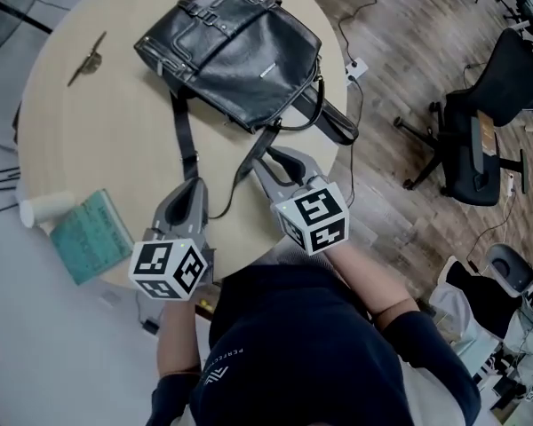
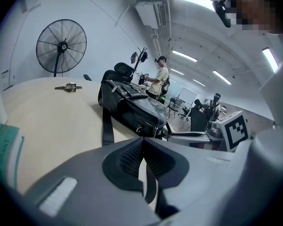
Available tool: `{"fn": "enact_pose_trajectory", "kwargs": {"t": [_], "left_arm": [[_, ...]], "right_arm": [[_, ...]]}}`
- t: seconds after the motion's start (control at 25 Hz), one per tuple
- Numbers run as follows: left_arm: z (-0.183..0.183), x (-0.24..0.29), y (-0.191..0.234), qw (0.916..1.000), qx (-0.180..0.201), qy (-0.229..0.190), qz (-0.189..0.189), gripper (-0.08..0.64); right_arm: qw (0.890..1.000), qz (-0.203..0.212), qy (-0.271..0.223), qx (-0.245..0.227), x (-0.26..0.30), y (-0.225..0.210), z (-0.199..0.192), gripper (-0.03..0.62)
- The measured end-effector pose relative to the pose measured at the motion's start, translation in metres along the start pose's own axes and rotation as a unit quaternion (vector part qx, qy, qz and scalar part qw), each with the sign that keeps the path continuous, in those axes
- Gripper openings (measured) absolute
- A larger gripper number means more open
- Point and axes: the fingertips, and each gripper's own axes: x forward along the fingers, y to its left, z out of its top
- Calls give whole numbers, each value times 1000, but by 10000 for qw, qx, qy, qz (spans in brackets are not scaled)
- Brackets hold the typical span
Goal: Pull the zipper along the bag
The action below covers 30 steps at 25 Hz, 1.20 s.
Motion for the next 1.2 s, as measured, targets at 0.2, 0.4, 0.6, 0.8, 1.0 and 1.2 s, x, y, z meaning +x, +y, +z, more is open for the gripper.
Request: {"fn": "enact_pose_trajectory", "kwargs": {"t": [0.2,0.4,0.6,0.8,1.0,1.2], "left_arm": [[-1,15,12,9999,-105,55,-57,18],[-1,29,18,9998,-144,115,-123,18],[-1,40,21,9992,-307,124,-236,17],[-3,46,23,9989,-359,147,-268,17],[-3,50,34,9987,-438,145,-220,17],[-3,54,42,9984,-515,136,-203,17]], "right_arm": [[9997,-248,47,60,20,-10,-1,109],[9986,-525,39,76,33,-17,-1,110],[9969,-773,-61,122,41,-20,0,120],[9951,-962,-149,158,49,-25,3,125],[9934,-1120,-201,139,53,-27,3,122],[9914,-1294,-168,-39,53,-33,4,64]]}}
